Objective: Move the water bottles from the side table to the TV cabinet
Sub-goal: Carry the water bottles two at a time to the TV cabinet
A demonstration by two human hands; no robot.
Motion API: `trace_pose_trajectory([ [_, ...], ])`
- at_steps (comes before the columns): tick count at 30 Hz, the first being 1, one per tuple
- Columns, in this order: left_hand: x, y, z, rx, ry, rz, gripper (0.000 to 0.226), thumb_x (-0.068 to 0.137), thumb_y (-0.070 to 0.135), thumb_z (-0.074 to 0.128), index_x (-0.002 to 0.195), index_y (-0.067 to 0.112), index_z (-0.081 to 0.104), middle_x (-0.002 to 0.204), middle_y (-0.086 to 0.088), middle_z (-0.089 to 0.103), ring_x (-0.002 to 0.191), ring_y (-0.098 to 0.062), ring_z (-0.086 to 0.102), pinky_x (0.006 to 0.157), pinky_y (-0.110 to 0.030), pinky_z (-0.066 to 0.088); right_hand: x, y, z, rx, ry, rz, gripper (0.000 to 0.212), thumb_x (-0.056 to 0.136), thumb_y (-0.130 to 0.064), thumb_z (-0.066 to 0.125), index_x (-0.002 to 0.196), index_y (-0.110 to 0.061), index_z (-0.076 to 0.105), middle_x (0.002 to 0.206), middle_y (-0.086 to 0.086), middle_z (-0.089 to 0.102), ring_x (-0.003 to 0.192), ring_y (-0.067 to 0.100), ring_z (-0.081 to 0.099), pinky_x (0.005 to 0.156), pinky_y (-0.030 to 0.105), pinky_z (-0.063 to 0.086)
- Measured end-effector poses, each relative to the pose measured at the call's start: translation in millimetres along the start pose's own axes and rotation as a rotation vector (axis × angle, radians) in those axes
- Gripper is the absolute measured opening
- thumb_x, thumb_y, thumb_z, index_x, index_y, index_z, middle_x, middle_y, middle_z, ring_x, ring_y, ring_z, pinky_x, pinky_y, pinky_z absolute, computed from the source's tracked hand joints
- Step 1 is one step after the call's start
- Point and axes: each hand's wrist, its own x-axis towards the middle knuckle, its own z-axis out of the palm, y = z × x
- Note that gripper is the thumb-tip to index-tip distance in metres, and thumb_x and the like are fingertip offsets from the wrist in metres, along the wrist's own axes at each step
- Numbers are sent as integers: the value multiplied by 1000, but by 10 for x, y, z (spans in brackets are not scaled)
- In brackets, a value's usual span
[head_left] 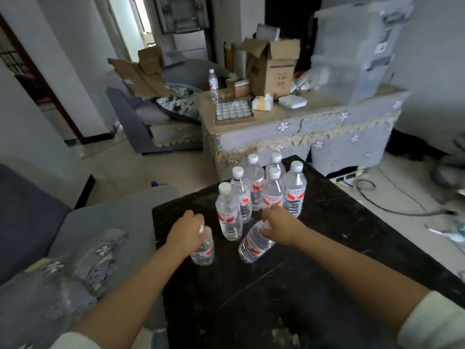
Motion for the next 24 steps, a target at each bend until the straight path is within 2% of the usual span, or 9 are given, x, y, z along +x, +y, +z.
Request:
trace_pose_trajectory([
  [4,-18,367,-53,74,-114,230,27,89,22,54,110,6,60,117,-14,53,111,-29,54,89,-33,43,-438,209,-101,-7,24,110,33,83,-19,59,113,-5,60,120,16,55,112,29,54,91,30,44],
  [8,-38,832,-8,88,-217,448,23,87,21,58,106,10,63,95,-3,46,109,-24,54,78,-27,37,-960,548,-210,-43,16,222,28,77,-19,62,102,-9,66,98,11,53,104,29,58,76,27,42],
  [11,-87,1325,97,107,-250,605,21,85,20,59,103,12,64,97,-4,51,107,-23,54,84,-29,41,-1413,893,-297,-31,8,342,29,77,-22,64,104,-11,67,106,12,57,103,28,58,79,30,47],
  [14,-186,2023,185,116,-262,787,23,84,17,60,106,14,64,102,-3,50,109,-22,54,89,-29,41,-1949,1254,-425,-36,53,470,32,79,-23,62,109,-12,65,112,10,58,105,25,57,88,33,50],
  [18,-411,3057,272,62,-292,921,22,83,12,61,104,14,66,99,3,43,107,-22,55,88,-27,43,-2692,1741,-582,9,140,638,32,78,-21,63,109,-13,64,103,7,55,96,21,53,79,27,45],
  [21,-656,3821,370,71,-334,1002,23,82,8,60,104,13,66,108,-2,50,104,-21,55,80,-25,43,-3251,2131,-703,32,190,719,31,78,-20,64,108,-13,63,99,4,52,89,15,46,76,24,39],
  [24,-917,4562,460,102,-371,1061,22,82,11,63,104,11,65,111,-4,51,97,-20,53,70,-21,38,-3745,2549,-844,51,230,791,30,76,-19,64,106,-12,65,110,8,59,98,21,53,75,23,37],
])
